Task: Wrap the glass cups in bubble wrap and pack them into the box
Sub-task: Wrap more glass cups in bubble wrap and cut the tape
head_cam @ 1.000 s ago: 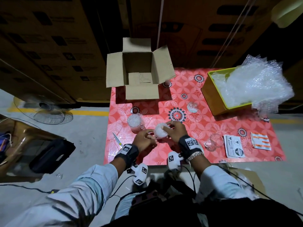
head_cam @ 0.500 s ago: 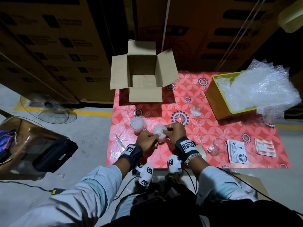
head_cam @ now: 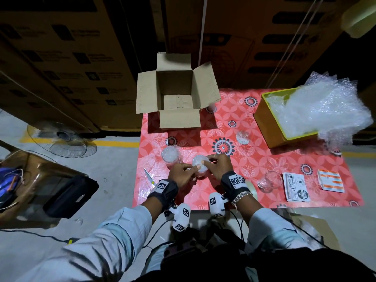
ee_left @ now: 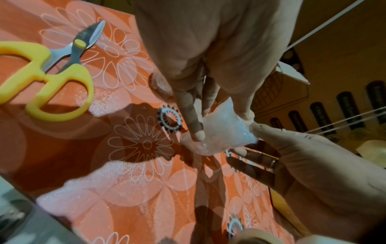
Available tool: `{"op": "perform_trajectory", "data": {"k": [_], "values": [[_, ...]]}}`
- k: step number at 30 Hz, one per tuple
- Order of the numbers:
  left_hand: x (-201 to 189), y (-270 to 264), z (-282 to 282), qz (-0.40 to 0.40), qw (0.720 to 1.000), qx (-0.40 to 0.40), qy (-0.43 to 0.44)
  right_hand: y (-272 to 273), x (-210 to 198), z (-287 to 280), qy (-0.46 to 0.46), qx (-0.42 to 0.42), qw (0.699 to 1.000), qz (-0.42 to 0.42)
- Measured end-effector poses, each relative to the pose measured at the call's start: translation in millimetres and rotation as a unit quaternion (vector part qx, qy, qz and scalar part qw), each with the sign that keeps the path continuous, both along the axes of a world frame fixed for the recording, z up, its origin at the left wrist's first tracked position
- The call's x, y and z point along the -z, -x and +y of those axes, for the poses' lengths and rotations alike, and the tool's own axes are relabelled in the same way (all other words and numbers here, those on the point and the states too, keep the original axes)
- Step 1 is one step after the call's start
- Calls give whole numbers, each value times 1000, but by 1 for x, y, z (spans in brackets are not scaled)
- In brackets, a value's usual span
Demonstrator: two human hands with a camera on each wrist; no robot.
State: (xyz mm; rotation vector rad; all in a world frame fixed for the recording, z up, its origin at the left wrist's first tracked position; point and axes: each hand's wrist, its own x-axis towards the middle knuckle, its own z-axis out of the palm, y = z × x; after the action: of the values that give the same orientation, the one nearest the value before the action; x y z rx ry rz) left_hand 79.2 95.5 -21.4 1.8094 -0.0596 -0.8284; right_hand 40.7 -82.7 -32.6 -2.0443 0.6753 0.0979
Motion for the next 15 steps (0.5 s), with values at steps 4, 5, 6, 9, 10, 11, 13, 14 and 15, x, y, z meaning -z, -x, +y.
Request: {"op": "perform_trajectory", "data": {"k": [4, 5, 6, 9, 10, 11, 13, 14, 15], "values": [[-4, -4, -3, -85, 994, 20, -70, 4, 1, 0, 2, 17, 1000, -6], [-3, -5, -3, -91, 992, 22, -83, 4, 0, -1, 6, 17, 1000, -5], [-1, -6, -3, -93, 991, 19, -93, 5, 0, -2, 8, 17, 1000, -4], [3, -10, -3, -91, 987, 12, -129, 4, -2, -5, 18, 10, 1000, -5], [3, -11, -2, -91, 987, 7, -135, 4, -4, -5, 20, 9, 1000, -6], [4, -12, -2, -91, 986, 4, -137, 4, -7, -5, 19, 11, 1000, -6], [3, -12, 0, -88, 987, -4, -135, 4, -12, -5, 13, 13, 1000, -6], [2, -11, 1, -87, 987, -8, -132, 5, -15, -4, 17, 9, 1000, -8], [1, -10, 2, -87, 988, -11, -128, 7, -18, -4, 26, 4, 1000, -16]]}}
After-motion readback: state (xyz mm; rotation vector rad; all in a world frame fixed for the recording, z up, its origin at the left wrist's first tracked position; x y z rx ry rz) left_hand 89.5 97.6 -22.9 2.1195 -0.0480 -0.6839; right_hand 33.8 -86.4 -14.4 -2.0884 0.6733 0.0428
